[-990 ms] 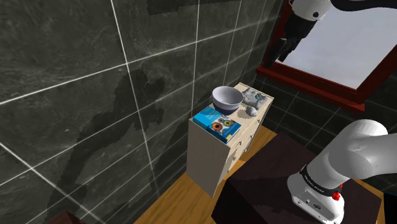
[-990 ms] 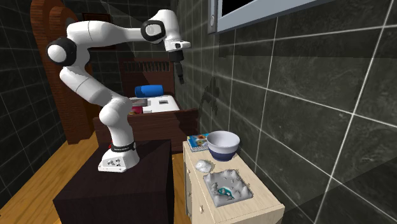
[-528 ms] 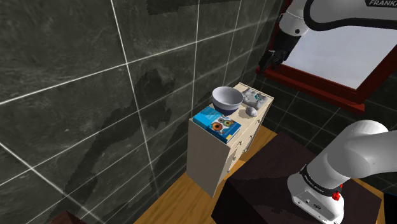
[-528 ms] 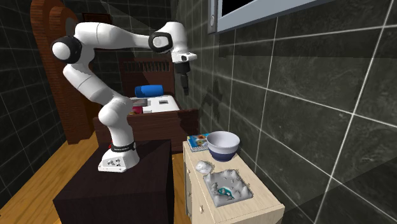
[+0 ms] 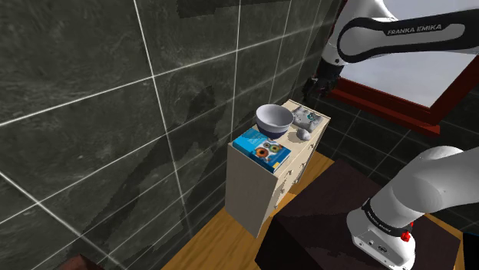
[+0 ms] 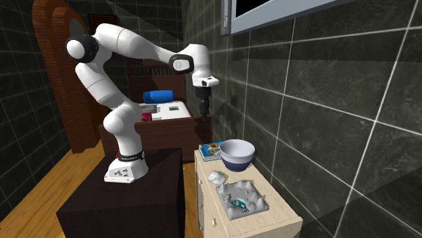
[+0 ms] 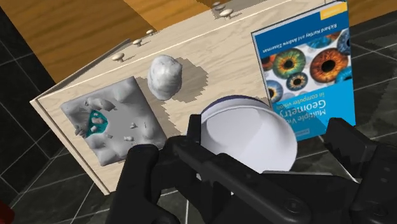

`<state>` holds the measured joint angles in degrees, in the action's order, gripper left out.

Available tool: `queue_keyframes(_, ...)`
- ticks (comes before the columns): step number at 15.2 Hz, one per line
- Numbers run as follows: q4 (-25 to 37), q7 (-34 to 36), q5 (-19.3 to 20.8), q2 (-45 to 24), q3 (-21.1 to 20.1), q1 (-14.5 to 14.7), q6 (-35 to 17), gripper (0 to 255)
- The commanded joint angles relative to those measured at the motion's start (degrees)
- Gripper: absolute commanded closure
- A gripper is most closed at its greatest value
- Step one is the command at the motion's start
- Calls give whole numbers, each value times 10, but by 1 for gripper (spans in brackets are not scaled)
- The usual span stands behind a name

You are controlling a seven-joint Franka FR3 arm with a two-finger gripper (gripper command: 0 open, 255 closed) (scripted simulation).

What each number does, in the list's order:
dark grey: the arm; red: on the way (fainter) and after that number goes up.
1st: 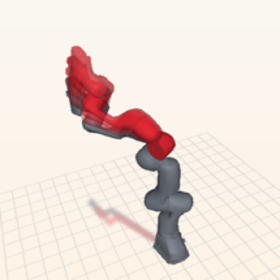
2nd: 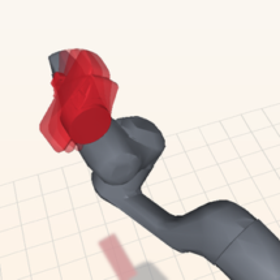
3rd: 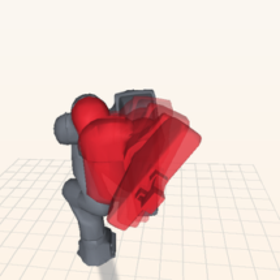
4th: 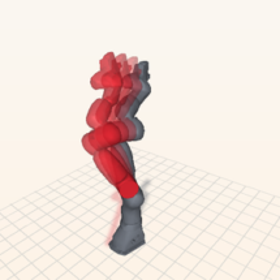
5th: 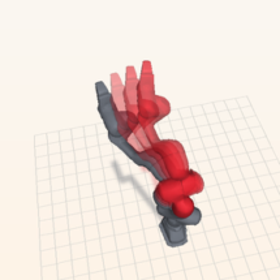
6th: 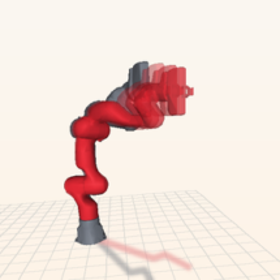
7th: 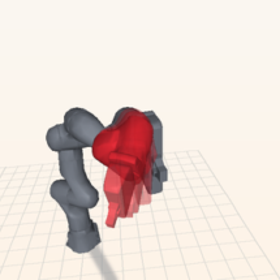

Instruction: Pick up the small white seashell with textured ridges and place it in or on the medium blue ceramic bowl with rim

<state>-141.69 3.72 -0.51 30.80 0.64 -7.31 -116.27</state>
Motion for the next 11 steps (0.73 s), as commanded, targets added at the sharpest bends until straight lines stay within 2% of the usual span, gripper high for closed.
queue_keyframes(1, -10, 8, 1, -30, 5, -8, -32, 0)
queue_keyframes(11, -18, 31, -1, -204, 41, -47, -175, 0)
